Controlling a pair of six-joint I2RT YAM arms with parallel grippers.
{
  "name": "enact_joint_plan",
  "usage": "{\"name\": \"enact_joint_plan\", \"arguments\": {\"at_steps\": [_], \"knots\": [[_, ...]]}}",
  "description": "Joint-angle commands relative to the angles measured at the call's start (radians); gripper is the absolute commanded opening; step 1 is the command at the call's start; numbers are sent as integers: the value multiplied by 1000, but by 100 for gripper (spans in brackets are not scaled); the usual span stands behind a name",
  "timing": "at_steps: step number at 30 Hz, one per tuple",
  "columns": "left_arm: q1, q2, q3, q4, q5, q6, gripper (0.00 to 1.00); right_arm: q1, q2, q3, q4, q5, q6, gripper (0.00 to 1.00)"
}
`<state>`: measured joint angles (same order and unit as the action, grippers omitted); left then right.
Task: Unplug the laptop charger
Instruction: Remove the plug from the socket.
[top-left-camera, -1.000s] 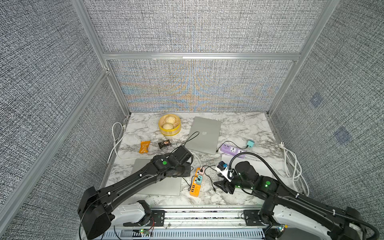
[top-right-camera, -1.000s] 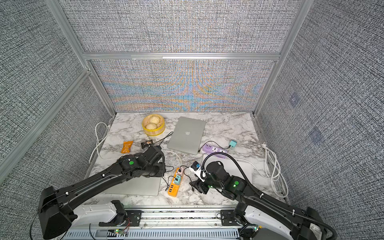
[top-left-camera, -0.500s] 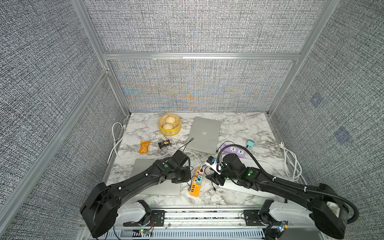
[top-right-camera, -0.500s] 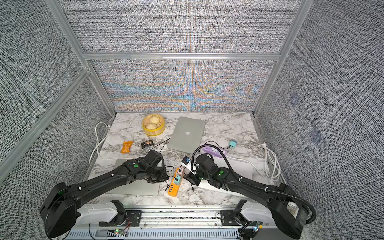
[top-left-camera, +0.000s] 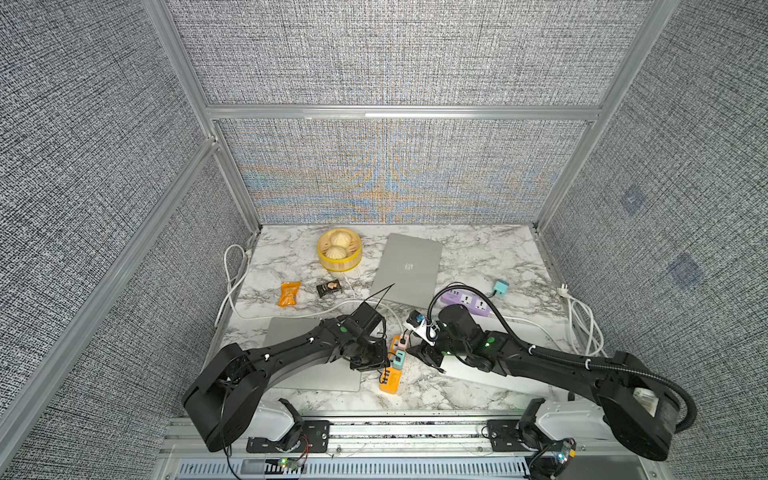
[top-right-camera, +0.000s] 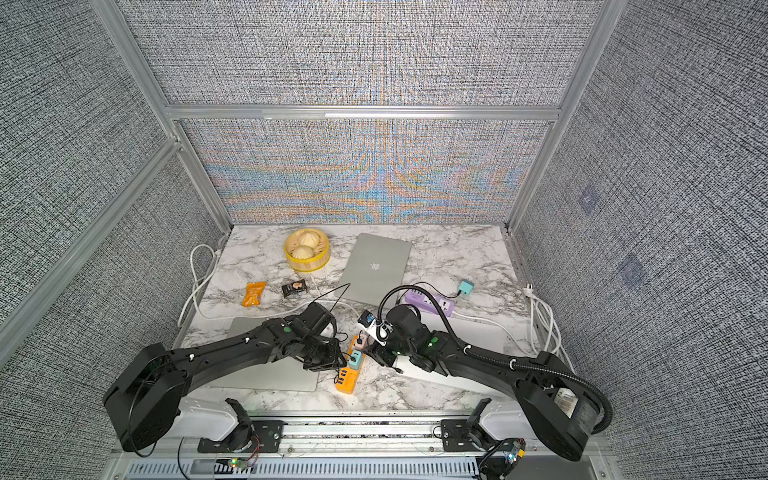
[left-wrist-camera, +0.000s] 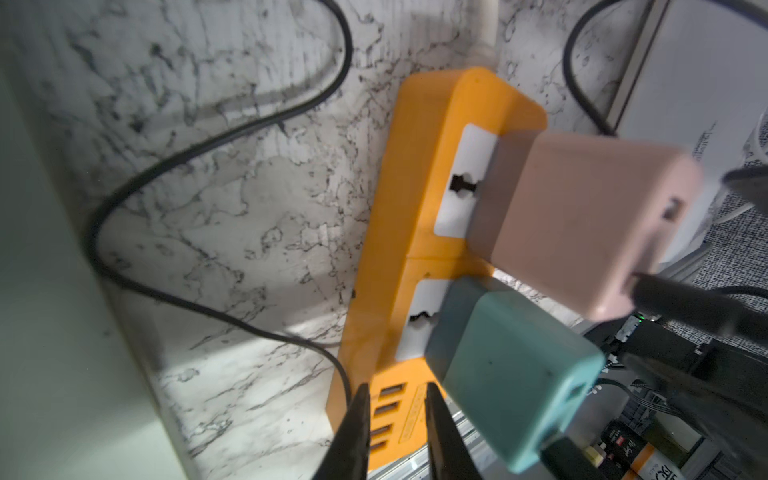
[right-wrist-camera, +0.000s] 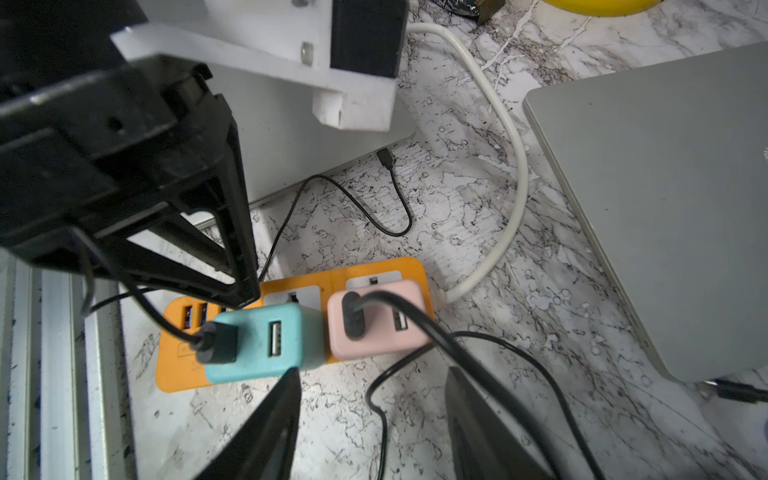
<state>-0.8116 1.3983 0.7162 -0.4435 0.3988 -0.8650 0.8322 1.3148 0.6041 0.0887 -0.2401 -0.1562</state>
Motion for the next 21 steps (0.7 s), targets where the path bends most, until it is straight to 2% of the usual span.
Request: {"name": "enact_joint_plan", "arguments": {"at_steps": [1,13,21], "knots": [[2,10,-14,15,15,15,25,2,11,-17,84,5,-5,58],[2,67,-13,25,32,30,25,6,54,-16,137,-16,-18,58],[2,77,1,-26,2,55,25,9,96,-10,170,-21,-37,59]]}}
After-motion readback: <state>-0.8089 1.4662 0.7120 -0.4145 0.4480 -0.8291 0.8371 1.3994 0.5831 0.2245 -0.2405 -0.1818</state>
